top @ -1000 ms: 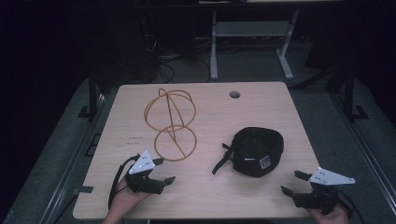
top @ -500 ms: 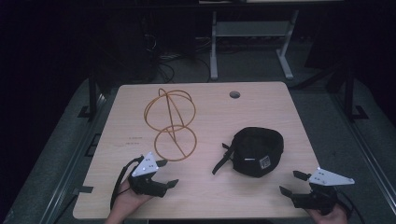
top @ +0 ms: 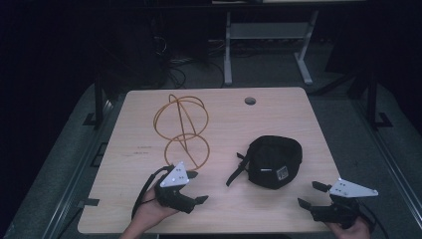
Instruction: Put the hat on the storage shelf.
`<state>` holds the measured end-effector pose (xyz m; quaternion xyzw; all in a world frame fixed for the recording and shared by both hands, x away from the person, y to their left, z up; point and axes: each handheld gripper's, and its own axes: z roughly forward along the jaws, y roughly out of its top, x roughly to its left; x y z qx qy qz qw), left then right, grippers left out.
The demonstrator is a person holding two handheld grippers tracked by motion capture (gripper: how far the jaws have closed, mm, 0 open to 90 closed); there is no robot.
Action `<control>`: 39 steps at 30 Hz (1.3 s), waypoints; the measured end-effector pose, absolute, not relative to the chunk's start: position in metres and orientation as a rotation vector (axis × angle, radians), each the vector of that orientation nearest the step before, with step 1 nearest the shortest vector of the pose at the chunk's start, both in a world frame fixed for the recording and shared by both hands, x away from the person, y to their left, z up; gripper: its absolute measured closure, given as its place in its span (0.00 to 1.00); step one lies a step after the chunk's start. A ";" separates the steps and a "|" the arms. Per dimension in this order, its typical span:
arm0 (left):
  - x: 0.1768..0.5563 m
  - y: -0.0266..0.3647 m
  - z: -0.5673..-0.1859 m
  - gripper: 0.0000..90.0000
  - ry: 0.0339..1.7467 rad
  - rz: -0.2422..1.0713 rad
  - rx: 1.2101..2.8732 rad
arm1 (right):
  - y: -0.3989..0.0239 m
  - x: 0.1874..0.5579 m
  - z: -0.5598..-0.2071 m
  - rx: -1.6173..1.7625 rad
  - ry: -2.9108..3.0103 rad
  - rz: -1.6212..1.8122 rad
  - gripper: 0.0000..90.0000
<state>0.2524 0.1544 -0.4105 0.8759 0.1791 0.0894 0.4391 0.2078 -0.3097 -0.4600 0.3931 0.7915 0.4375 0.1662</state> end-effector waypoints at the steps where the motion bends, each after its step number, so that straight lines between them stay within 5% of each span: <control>1: 0.253 0.151 -0.409 0.23 0.437 0.215 2.172 | -0.309 0.208 -0.460 1.119 2.254 1.250 0.21; 39: 0.284 0.043 -0.367 0.26 0.218 0.078 2.214 | -0.308 0.207 -0.459 1.096 2.258 1.279 0.21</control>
